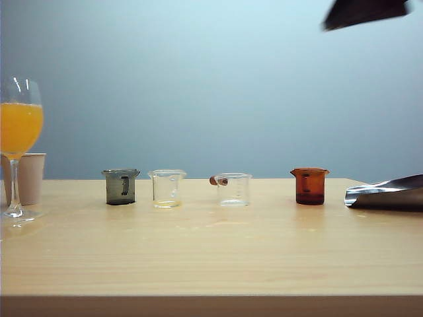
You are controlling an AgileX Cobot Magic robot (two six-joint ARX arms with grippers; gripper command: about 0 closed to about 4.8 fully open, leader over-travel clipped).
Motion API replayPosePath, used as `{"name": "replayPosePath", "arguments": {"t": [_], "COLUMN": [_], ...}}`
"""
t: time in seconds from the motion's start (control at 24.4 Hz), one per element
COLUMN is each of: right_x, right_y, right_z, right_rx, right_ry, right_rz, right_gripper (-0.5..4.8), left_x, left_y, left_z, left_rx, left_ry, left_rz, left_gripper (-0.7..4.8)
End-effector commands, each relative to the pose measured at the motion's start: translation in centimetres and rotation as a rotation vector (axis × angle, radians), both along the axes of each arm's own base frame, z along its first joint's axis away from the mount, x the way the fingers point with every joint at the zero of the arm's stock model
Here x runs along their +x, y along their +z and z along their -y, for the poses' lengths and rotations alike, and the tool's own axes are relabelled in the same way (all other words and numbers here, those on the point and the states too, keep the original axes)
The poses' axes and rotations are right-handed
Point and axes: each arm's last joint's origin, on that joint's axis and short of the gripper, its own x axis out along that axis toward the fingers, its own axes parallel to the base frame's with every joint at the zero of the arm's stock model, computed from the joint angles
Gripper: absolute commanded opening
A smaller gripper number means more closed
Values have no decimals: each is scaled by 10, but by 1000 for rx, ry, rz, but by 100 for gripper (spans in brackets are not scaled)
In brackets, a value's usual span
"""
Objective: Pick up the third measuring cup from the left, pour the pineapple juice inside into the goblet, and finally put the measuring cup back in its original place.
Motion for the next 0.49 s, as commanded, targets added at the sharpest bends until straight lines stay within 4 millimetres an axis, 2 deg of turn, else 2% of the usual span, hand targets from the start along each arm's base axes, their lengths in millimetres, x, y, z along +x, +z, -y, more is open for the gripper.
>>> {"name": "replayPosePath", "arguments": {"t": [0.04, 0.08, 0.16, 0.49], "right_x": [-25, -34, -65, -119], "right_y": [8, 8, 9, -9], "right_z": [19, 26, 47, 76], "right_rx": [-17, -25, -21, 83], "right_ry": [-29, -43, -95, -230], "right_rz": [-19, -33, -44, 72], "right_gripper": [-6, -6, -6, -6], "left_x": [0, 0, -7, -50], "left_y": [2, 2, 7, 2], "left_z": [0, 0, 0, 3], "left_rx": [1, 1, 3, 12], "left_ry": [0, -1, 0, 1], "left_rz": [18, 18, 50, 196], "left_gripper": [-3, -3, -3, -3]}}
